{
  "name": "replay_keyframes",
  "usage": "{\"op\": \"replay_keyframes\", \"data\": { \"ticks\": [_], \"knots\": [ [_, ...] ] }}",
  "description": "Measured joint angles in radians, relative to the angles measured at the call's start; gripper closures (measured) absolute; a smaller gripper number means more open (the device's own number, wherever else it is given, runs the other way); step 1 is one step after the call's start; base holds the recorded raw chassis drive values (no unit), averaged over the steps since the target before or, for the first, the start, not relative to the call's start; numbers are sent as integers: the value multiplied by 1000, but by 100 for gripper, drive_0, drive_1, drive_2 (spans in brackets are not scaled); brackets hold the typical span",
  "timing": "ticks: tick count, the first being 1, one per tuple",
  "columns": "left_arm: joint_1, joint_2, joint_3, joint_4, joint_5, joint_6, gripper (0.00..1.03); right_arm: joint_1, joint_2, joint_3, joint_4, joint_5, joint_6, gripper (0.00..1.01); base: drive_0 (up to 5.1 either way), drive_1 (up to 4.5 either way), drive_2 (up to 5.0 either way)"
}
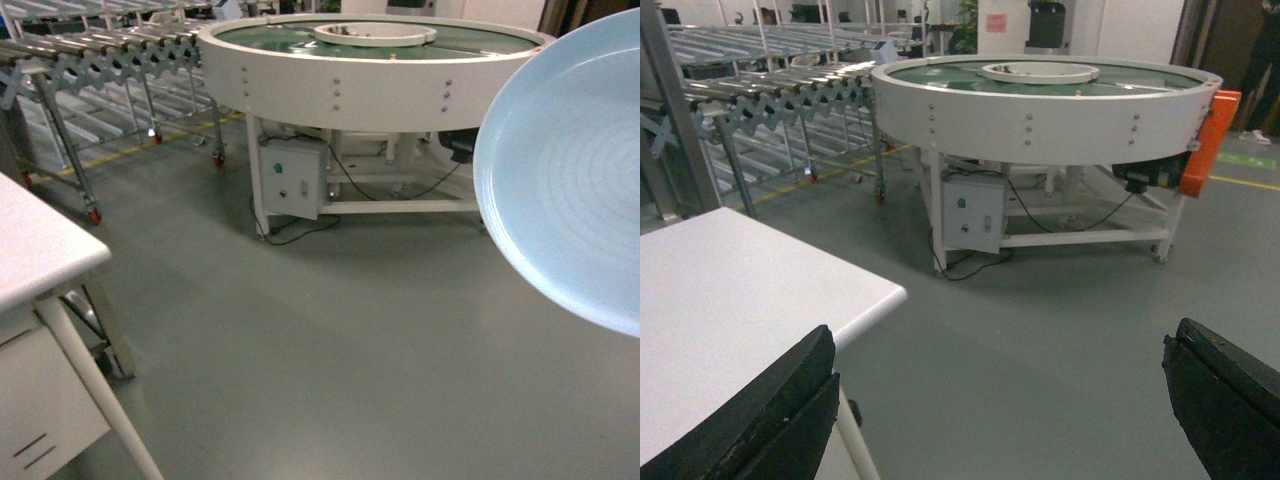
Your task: Place blue tray on left shelf second layer neatly
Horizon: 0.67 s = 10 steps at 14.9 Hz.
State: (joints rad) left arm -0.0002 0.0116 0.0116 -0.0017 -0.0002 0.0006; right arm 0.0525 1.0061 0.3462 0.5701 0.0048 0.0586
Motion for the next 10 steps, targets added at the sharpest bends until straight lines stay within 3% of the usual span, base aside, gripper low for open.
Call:
{"op": "replay_keyframes", "data": {
  "ticks": [4,10],
  "knots": [
    [0,0,0,-1,-2,0,5,0,0,0,0,0,0,99,299,-374,-374],
    [0,0,0,-2,0,0,5,0,0,0,0,3,0,99,-141,-96,-187]
  ]
}}
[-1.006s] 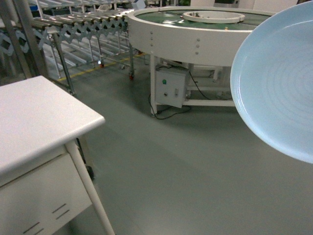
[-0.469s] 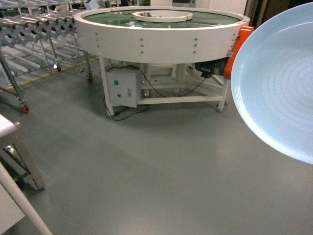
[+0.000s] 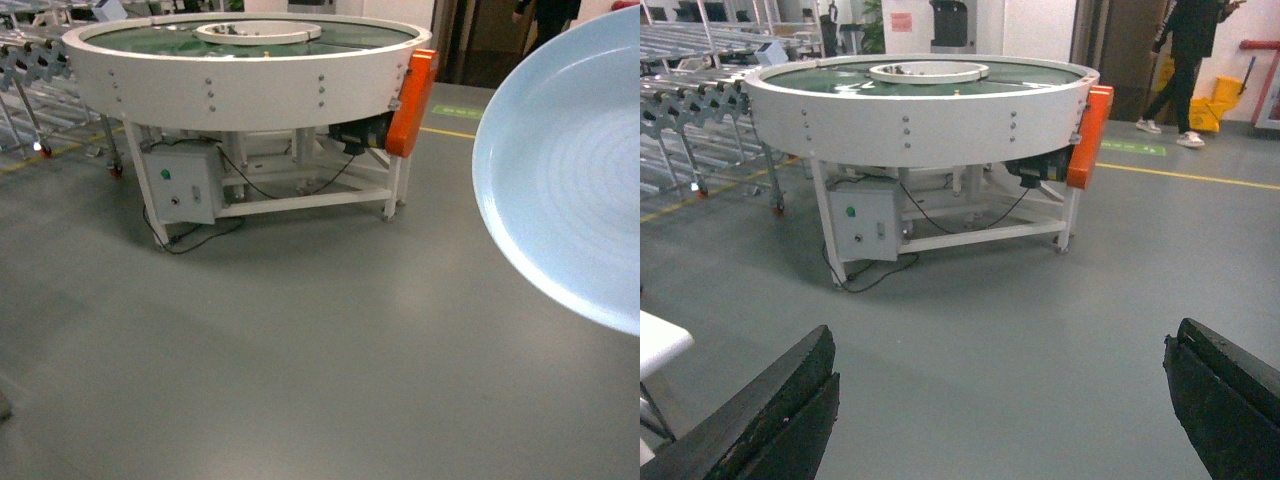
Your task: Place blue tray on left shelf second layer neatly
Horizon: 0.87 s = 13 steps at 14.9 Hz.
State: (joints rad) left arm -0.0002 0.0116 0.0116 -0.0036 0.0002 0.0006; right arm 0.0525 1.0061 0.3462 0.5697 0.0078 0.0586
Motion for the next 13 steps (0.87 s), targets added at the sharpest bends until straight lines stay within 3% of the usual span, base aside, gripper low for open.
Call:
{"op": "replay_keyframes", "data": {
  "ticks": [13],
  "knots": [
    [0,0,0,-1,-2,0,5,0,0,0,0,-1,0,99,-167,245,-580]
  ]
}}
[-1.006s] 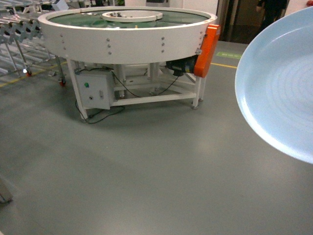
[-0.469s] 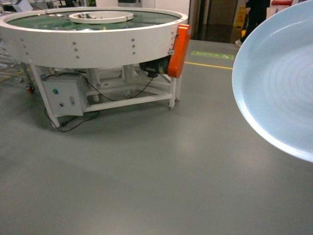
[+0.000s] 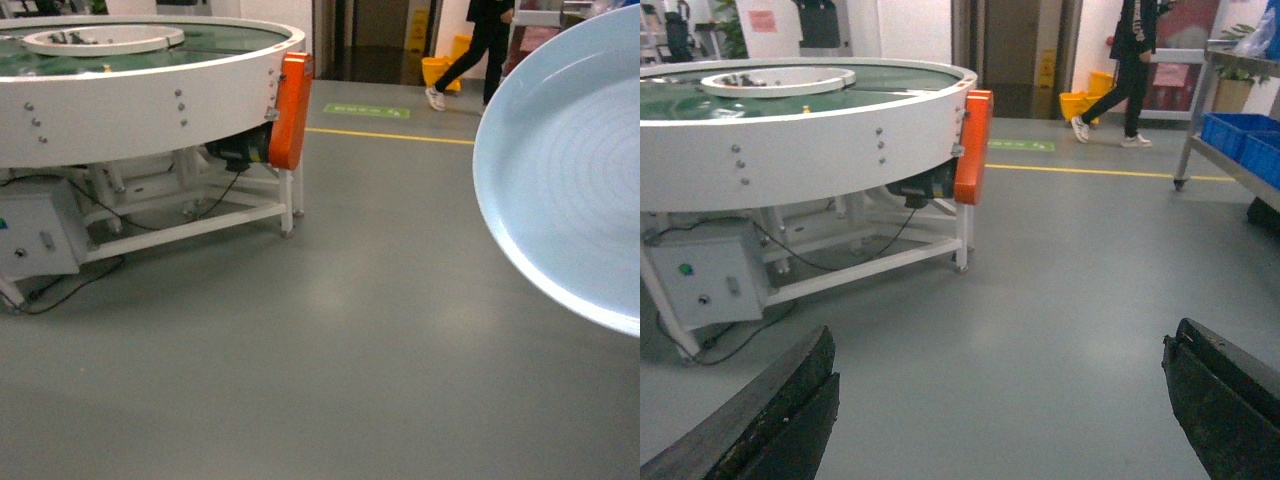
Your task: Place blue tray on left shelf second layer neatly
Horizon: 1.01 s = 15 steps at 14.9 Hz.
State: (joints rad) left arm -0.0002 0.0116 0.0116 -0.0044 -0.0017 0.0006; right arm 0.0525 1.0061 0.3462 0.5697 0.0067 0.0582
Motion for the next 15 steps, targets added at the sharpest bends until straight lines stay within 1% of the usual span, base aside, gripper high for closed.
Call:
{"op": "replay_keyframes", "data": {
  "ticks": [15],
  "knots": [
    [-1,0,0,1,2,0,5,0,0,0,0,0,0,99,-155,261,-571]
  ]
}}
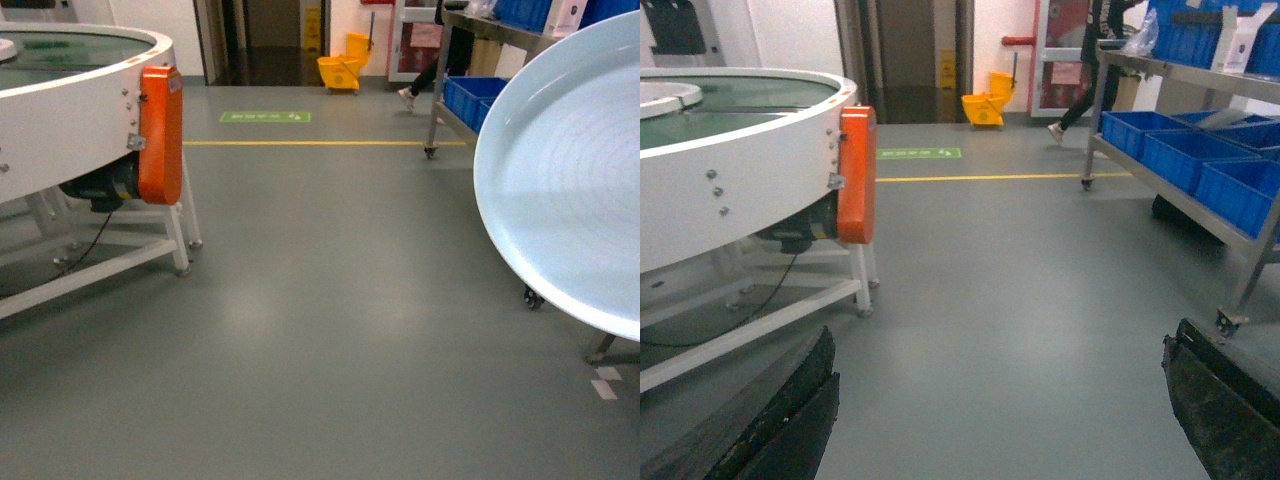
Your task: Place blue tray on left shelf second layer neatly
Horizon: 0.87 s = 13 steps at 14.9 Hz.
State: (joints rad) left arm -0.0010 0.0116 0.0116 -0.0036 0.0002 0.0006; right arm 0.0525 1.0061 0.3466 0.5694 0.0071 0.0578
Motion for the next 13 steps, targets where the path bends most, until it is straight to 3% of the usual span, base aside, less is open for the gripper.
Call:
{"op": "replay_keyframes", "data": {
  "ticks": [3,13],
  "knots": [
    [0,0,0,0,-1,0,5,0,0,0,2,0,0,99,-166,247,-580],
    [0,0,0,-1,-1,0,5,0,1,0,0,-2,-2,99,-160,-160,-160]
  ]
}}
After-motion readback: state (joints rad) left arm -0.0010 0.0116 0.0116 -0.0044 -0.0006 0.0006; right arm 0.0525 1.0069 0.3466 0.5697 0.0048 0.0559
